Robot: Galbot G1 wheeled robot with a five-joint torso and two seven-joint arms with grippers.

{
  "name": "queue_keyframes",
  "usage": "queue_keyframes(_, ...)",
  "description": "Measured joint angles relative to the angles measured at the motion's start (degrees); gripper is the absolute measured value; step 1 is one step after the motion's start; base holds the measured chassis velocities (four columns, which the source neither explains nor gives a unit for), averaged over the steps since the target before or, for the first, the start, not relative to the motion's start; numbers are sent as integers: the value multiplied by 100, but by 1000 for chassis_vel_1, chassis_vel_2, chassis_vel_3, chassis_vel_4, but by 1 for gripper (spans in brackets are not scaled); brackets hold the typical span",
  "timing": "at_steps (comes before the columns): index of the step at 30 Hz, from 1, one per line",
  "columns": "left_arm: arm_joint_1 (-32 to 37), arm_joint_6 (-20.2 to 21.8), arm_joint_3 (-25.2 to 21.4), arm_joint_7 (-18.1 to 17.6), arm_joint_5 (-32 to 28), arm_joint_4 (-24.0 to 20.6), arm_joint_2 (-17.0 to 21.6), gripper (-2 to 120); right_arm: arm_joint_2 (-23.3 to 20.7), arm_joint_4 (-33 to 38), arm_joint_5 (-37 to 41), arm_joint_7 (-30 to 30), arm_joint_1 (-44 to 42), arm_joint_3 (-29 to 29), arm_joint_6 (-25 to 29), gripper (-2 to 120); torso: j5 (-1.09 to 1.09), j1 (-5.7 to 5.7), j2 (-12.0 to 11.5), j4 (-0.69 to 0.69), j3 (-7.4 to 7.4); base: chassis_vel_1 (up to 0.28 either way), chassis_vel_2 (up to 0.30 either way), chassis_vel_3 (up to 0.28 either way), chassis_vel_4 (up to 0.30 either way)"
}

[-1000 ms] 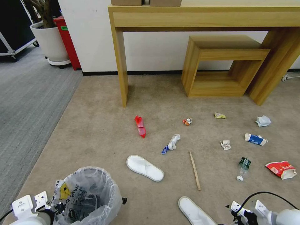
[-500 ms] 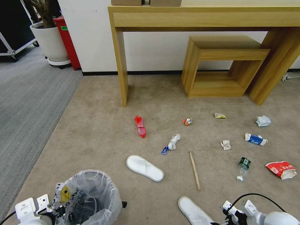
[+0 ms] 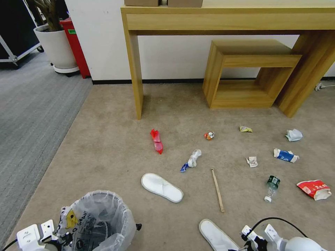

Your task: Pick up the trash bin and place the garbage on the floor into it.

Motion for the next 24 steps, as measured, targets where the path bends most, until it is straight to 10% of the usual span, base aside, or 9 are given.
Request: queue_keyframes(24, -21, -12, 55, -9, 49, 78, 49, 0, 316, -380, 98, 289, 445, -647, 116, 100, 1, 0, 0, 1, 0, 0, 0, 0, 0)
